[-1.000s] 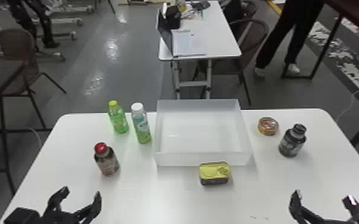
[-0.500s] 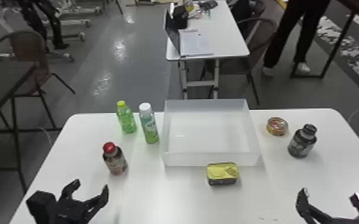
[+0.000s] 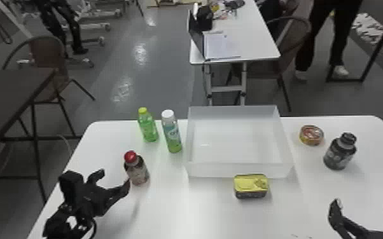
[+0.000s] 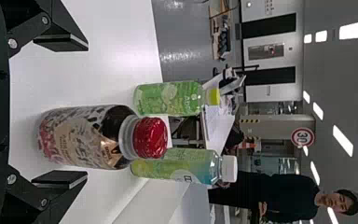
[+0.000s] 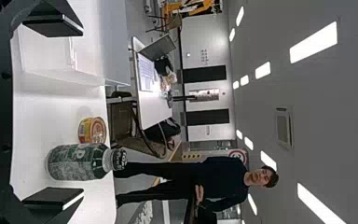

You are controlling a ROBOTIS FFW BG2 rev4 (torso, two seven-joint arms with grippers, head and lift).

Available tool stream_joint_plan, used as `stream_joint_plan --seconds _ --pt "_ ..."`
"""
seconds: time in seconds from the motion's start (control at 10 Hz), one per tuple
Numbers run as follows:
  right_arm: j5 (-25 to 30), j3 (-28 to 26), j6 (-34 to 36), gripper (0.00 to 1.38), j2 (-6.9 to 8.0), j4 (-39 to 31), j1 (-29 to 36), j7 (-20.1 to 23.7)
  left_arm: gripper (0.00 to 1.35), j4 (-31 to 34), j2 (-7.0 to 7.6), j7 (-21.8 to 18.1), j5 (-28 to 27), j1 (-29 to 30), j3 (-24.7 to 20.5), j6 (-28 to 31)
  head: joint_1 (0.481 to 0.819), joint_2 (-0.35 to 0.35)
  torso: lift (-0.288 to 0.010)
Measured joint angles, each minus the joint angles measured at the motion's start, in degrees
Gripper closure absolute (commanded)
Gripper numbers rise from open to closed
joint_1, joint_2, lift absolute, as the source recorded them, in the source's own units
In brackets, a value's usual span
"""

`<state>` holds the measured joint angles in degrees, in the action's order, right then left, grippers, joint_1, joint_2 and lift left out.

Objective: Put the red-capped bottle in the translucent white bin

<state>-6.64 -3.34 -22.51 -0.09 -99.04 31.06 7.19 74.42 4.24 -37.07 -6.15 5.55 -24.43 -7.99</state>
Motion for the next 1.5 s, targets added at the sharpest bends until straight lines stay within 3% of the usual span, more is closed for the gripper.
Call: stream_joint_plan --seconds 0.3,0.4,0.6,0.8,1.2,1.5 --pt "-0.5 0.0 0.0 0.09 0.00 0.4 -0.4 0.8 0.31 -9.1 4.97 -2.2 -1.6 -7.1 6.8 1.7 0.695 0.107 -0.028" --pt "-0.6 0.0 0.0 0.09 0.00 0.6 -0.4 1.2 0.31 -12.1 5.96 -3.4 -1.9 -9.0 8.3 2.0 0.695 0.096 -0.028" --pt "-1.1 0.0 0.0 0.09 0.00 0.9 -0.4 1.6 0.37 -15.9 6.39 -4.4 -3.9 -11.4 8.9 2.0 0.695 0.090 -0.028" --pt "-1.6 0.0 0.0 0.09 0.00 1.0 -0.3 1.7 0.80 -17.4 6.89 -4.5 -4.8 -12.5 8.7 1.2 0.695 0.095 -0.028" --pt "-1.8 -0.1 0.0 0.09 0.00 1.2 -0.1 1.7 0.83 -15.0 5.59 -3.9 -6.4 -11.5 8.6 1.5 0.695 0.083 -0.028" --pt "-1.8 -0.1 0.0 0.09 0.00 1.3 -0.1 1.7 0.83 9.7 0.85 -0.2 -7.2 -4.5 9.6 13.7 0.695 0.057 -0.028"
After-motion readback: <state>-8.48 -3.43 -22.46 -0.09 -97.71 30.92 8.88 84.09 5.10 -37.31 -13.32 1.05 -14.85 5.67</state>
